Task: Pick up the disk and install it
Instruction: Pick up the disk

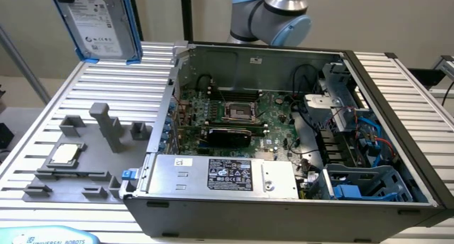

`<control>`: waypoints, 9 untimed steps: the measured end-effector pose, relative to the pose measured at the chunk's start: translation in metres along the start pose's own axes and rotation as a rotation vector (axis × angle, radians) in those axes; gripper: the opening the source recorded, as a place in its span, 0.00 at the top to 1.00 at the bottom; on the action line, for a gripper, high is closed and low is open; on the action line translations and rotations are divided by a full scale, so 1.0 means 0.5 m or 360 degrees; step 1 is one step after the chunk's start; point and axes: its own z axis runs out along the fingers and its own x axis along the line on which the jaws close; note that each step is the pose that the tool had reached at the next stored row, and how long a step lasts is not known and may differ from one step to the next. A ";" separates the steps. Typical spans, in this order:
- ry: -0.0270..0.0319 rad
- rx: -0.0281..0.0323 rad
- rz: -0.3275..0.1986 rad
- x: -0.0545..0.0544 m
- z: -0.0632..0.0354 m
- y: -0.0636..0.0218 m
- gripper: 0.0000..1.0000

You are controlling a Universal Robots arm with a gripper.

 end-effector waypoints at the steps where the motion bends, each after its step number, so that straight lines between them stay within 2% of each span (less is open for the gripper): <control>1: -0.00010 -0.00005 0.0000 0.001 -0.003 -0.009 0.67; 9: -0.00036 -0.00019 0.0000 0.014 -0.009 -0.082 0.67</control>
